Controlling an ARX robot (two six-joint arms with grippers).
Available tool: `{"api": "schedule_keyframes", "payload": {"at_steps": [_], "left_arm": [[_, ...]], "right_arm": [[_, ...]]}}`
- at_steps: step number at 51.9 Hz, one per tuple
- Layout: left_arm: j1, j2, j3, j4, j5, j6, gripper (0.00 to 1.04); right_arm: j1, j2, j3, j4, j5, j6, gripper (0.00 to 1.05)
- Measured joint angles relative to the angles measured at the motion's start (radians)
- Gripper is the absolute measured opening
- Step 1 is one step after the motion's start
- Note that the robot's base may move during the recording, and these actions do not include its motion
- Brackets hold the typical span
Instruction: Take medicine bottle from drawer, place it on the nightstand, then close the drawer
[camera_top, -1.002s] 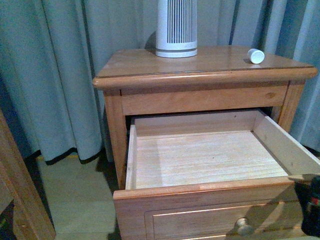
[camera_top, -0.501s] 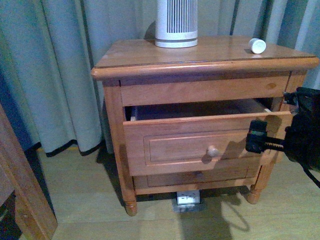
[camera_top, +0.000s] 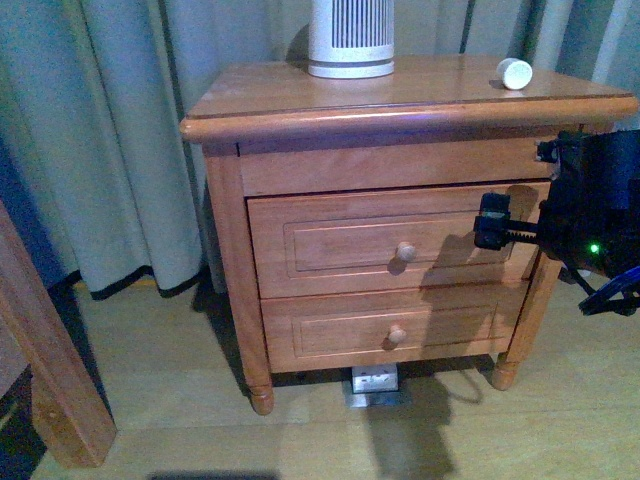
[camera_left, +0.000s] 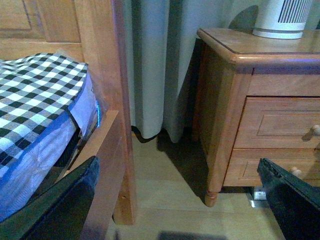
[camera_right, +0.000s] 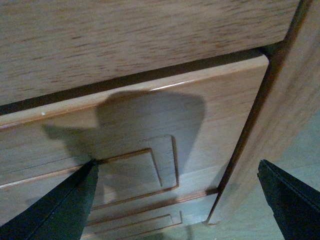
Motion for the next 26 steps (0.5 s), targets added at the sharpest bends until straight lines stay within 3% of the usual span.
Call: {"api": "schedule_keyframes", "payload": {"at_steps": [12,26], "left_arm": [[0.000,0.000,0.000,0.000,0.000,0.000,0.98],[0.000,0.000,0.000,0.000,0.000,0.000,0.98]], "right_arm": [[0.005,-0.320,-0.310,-0.031,-0.033,0.064,0.98],[-0.089,-0.973,-0.742,-0.142,-0.078,-0.011,0.98]]}}
